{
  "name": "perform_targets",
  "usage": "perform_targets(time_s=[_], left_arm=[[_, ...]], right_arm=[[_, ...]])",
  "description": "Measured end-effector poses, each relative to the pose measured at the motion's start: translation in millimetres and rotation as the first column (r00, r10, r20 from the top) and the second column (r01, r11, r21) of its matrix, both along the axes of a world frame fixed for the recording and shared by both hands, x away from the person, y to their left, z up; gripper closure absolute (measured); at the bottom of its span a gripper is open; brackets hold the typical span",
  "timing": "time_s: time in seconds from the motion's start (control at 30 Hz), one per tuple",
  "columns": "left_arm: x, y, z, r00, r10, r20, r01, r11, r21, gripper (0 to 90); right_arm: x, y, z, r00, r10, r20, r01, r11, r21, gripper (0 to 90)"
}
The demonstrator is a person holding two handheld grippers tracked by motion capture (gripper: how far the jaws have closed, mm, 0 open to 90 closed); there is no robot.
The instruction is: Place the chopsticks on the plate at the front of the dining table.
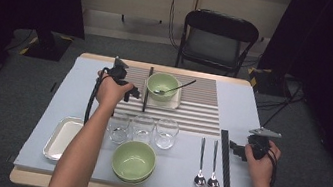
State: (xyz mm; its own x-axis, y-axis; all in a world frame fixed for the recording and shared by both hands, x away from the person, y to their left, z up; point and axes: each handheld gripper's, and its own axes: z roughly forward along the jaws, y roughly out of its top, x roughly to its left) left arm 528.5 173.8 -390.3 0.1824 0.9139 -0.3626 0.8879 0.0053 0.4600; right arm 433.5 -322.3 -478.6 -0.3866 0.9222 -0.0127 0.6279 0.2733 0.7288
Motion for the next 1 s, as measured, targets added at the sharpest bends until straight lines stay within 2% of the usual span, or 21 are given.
perform_targets(time_s=[0.17,0.4,0.5,0.53,0.57,1.0], left_arm=[[-2.8,1.6,3.4,0.9999,0.004,0.011,-0.004,0.9998,-0.018,42.0],[-6.2,4.6,7.6,0.9994,-0.004,0.034,0.004,0.9999,-0.015,36.7],[-7.9,5.9,9.2,0.9996,0.004,0.03,-0.003,0.9995,-0.033,37.0],[-8.5,7.0,10.0,0.9994,0.005,0.034,-0.004,0.9997,-0.024,37.0],[-9.0,7.7,10.5,0.9993,0.006,0.036,-0.005,0.9994,-0.035,36.8],[-15.2,19.8,12.1,0.999,0.004,0.045,-0.002,0.9993,-0.037,34.7]], right_arm=[[0.0,0.0,0.0,1.0,0.0,0.0,0.0,1.0,0.0,16.4],[0.0,0.0,0.0,1.0,0.001,0.0,-0.001,1.0,0.0,16.4],[0.0,0.1,0.0,1.0,0.0,0.0,0.0,1.0,0.0,16.4],[-0.1,0.1,0.0,1.0,-0.001,0.0,0.001,1.0,-0.001,16.4],[0.0,0.1,0.0,1.0,-0.002,0.001,0.002,1.0,-0.001,16.4],[0.0,0.2,0.0,1.0,-0.002,0.0,0.002,1.0,-0.001,16.4]])
